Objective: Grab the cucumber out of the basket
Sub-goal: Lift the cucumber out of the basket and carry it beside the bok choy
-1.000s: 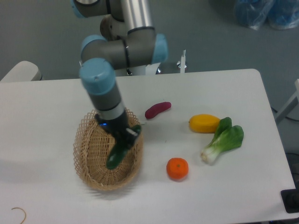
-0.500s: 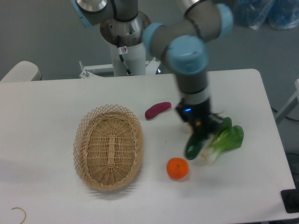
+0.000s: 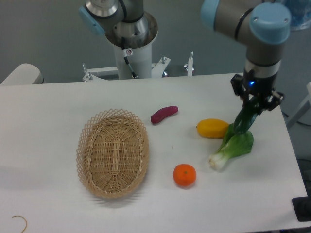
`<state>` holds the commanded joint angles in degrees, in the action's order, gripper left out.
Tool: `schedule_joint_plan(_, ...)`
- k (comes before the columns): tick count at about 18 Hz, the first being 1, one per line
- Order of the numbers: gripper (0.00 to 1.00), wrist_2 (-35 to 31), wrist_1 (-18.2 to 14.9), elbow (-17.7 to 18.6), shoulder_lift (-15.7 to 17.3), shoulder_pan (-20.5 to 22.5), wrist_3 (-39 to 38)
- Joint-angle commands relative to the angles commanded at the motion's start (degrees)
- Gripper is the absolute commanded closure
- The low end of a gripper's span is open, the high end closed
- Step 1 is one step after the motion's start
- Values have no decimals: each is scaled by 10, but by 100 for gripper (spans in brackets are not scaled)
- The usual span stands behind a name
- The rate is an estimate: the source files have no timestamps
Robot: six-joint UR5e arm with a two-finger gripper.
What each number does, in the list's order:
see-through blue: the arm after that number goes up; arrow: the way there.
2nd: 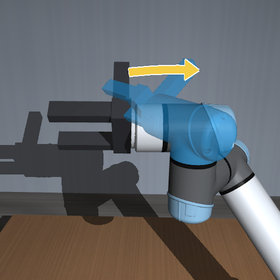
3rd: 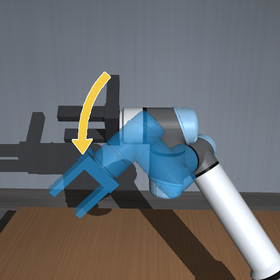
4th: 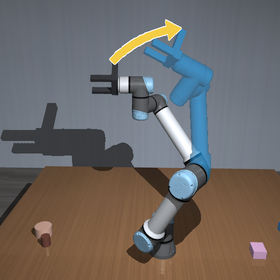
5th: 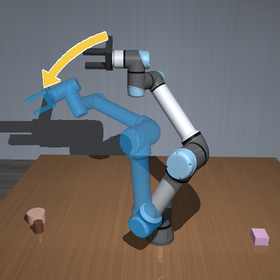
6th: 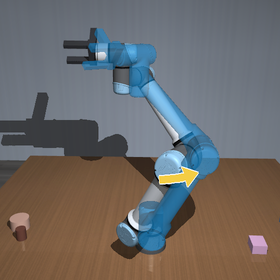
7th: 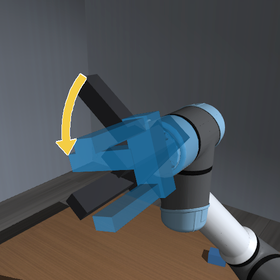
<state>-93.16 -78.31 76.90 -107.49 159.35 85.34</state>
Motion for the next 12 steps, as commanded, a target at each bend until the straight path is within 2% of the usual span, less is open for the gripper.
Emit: schedule_joint_plan(12, 78, 1, 4, 6, -8, -4, -3)
